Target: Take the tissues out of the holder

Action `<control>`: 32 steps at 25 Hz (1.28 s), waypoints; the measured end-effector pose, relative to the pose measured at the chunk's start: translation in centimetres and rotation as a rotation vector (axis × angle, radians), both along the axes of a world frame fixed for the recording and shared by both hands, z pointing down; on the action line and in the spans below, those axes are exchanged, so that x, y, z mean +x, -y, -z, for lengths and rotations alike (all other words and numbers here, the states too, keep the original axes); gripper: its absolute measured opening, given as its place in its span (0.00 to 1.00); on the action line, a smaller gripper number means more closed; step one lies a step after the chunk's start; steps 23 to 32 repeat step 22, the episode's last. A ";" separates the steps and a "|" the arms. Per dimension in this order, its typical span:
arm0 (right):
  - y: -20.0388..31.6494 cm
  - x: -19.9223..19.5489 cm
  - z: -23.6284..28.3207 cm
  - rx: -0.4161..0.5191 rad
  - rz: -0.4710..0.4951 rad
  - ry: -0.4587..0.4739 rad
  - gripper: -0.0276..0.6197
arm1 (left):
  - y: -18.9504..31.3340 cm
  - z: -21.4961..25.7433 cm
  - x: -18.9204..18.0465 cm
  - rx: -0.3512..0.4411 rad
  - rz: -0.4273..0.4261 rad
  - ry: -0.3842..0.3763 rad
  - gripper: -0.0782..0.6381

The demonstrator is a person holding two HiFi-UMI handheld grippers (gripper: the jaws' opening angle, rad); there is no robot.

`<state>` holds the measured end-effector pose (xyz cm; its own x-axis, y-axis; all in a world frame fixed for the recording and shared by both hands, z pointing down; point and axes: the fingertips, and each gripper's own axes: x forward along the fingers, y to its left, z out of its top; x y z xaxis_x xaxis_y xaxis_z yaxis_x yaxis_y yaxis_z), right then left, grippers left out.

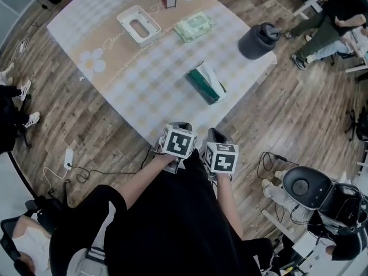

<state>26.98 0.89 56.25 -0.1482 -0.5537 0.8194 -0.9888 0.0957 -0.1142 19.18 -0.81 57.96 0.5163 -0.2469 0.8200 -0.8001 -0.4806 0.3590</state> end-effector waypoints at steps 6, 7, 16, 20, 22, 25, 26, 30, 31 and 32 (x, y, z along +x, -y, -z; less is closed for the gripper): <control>-0.8 -0.1 -0.3 0.000 -0.045 -0.005 0.06 | -0.1 -0.2 -0.6 0.005 -0.032 0.003 0.12; -1.0 0.0 -0.4 -0.005 -0.049 -0.006 0.06 | -0.1 -0.1 -0.6 0.004 -0.038 0.004 0.12; -1.2 -1.2 -0.4 -0.021 -0.063 0.019 0.06 | -0.8 0.3 -1.1 0.000 -0.067 0.004 0.12; -0.8 -1.9 0.0 -0.010 -0.062 0.029 0.06 | -1.2 -0.1 -1.2 0.016 -0.087 0.003 0.12; -0.5 -2.2 0.2 -0.003 -0.060 0.031 0.06 | -1.4 -0.1 -1.4 0.014 -0.092 0.003 0.12; -0.5 -2.2 0.2 -0.003 -0.060 0.031 0.06 | -1.4 -0.1 -1.4 0.014 -0.092 0.003 0.12; -0.5 -2.2 0.2 -0.003 -0.060 0.031 0.06 | -1.4 -0.1 -1.4 0.014 -0.092 0.003 0.12; -0.5 -2.2 0.2 -0.003 -0.060 0.031 0.06 | -1.4 -0.1 -1.4 0.014 -0.092 0.003 0.12; -0.5 -2.2 0.2 -0.003 -0.060 0.031 0.06 | -1.4 -0.1 -1.4 0.014 -0.092 0.003 0.12; -0.5 -2.2 0.2 -0.003 -0.060 0.031 0.06 | -1.4 -0.1 -1.4 0.014 -0.092 0.003 0.12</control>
